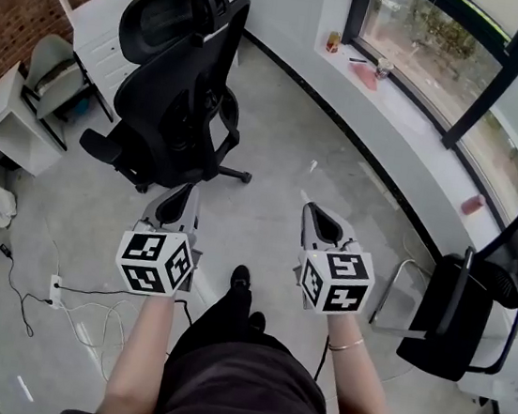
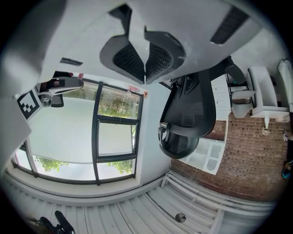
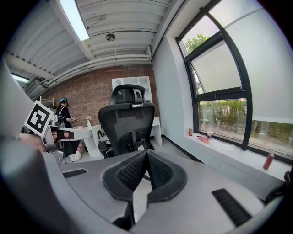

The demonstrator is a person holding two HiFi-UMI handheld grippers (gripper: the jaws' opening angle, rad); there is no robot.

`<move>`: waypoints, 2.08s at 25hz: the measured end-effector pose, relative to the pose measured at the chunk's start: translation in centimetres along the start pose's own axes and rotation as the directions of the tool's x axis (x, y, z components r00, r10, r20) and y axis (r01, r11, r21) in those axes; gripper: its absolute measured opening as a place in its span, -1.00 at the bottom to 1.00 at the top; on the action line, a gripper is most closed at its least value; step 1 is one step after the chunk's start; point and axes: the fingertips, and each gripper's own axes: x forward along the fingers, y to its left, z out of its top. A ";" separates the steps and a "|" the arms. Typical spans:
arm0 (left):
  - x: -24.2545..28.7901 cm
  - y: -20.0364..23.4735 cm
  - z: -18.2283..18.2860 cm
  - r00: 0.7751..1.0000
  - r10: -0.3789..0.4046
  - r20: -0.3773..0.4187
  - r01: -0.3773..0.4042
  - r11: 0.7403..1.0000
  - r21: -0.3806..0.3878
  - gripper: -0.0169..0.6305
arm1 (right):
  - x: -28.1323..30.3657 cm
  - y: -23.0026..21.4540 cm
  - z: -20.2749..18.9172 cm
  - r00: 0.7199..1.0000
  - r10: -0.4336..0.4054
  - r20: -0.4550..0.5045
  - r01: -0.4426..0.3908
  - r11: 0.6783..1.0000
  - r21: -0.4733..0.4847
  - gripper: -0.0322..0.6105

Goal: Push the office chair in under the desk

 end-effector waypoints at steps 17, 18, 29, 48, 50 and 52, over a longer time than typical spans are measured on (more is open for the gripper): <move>13.3 12.7 5.5 0.972 0.232 0.024 -0.230 0.971 -0.072 -0.91 | 20.3 -4.1 9.7 0.996 0.094 0.002 -0.093 0.990 -0.104 -0.89; 13.9 13.3 5.7 0.970 0.243 0.023 -0.240 0.968 -0.074 -0.91 | 21.6 -4.0 10.2 0.995 0.105 0.003 -0.104 0.988 -0.111 -0.89; 15.7 17.4 8.0 0.915 0.401 0.044 -0.395 0.913 -0.105 -0.78 | 32.3 -2.1 15.5 0.963 0.271 0.004 -0.264 0.942 -0.206 -0.89; 13.0 18.1 6.8 0.499 0.863 -0.081 -0.843 0.461 -0.279 -0.34 | 47.8 -5.7 22.7 0.851 0.518 -0.093 -0.517 0.790 -0.330 -0.53; 12.5 18.1 6.8 0.455 0.885 -0.095 -0.867 0.416 -0.275 -0.30 | 49.1 -5.7 23.5 0.847 0.523 -0.096 -0.521 0.780 -0.345 -0.45; 12.0 18.3 6.8 0.416 0.903 -0.110 -0.888 0.377 -0.262 -0.27 | 50.4 -5.8 24.2 0.847 0.522 -0.096 -0.519 0.778 -0.355 -0.36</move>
